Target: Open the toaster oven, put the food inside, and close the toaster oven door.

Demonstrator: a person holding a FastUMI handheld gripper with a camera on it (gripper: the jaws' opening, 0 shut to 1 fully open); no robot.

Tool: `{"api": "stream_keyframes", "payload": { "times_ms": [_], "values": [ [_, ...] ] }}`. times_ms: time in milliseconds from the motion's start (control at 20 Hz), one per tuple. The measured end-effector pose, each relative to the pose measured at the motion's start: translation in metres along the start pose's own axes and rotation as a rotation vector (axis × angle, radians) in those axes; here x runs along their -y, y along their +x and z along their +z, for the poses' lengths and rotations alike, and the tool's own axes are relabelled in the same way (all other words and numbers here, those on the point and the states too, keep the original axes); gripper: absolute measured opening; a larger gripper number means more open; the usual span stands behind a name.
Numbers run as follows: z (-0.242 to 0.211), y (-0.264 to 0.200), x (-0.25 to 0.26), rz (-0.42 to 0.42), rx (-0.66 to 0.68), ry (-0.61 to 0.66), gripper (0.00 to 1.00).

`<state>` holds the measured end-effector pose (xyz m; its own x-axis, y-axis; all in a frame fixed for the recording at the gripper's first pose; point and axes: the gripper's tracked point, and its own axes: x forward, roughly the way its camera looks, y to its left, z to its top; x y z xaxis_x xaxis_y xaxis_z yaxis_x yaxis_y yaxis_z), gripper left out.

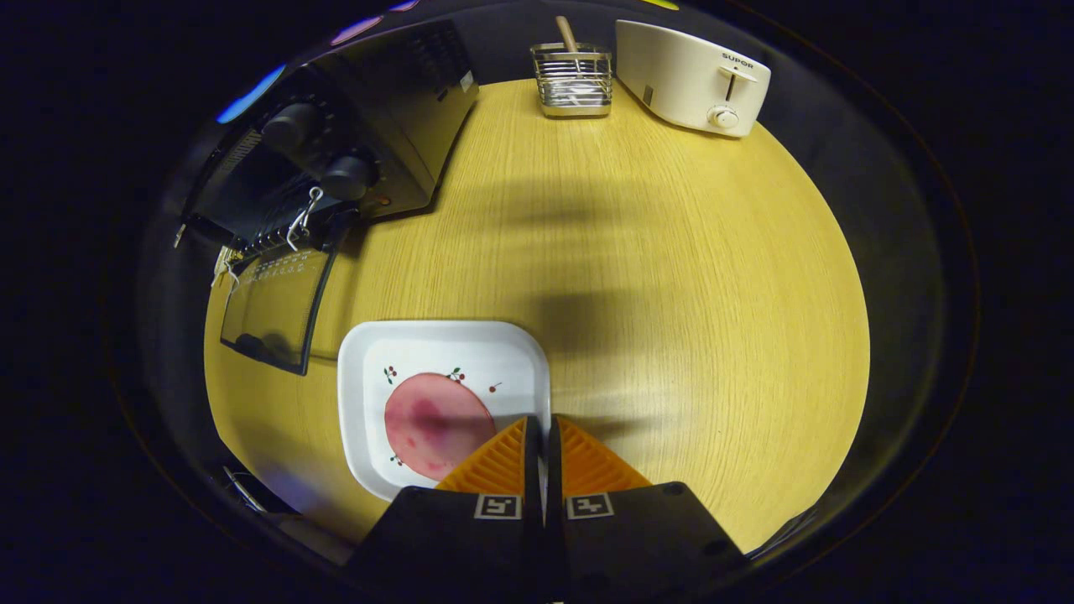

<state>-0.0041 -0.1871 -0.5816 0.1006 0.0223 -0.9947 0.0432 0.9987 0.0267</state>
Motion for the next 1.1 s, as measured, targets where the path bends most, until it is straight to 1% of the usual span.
{"api": "stream_keyframes", "payload": {
  "times_ms": [100,200,350,550,650,800,950,1100],
  "values": [
    [0.0,0.0,0.0,0.019,-0.009,0.005,0.05],
    [-0.001,0.001,-0.002,0.074,-0.036,0.057,0.05],
    [-0.007,-0.001,-0.005,0.201,-0.093,0.169,0.05],
    [-0.011,-0.014,-0.016,0.418,-0.123,0.413,0.05],
    [-0.013,-0.017,-0.014,0.464,-0.108,0.542,0.05],
    [-0.023,-0.034,-0.009,0.505,-0.063,0.679,0.05],
    [-0.033,-0.059,-0.016,0.51,0.005,0.734,0.05],
    [-0.03,-0.086,-0.055,0.559,0.061,0.802,0.05]
  ]
}}
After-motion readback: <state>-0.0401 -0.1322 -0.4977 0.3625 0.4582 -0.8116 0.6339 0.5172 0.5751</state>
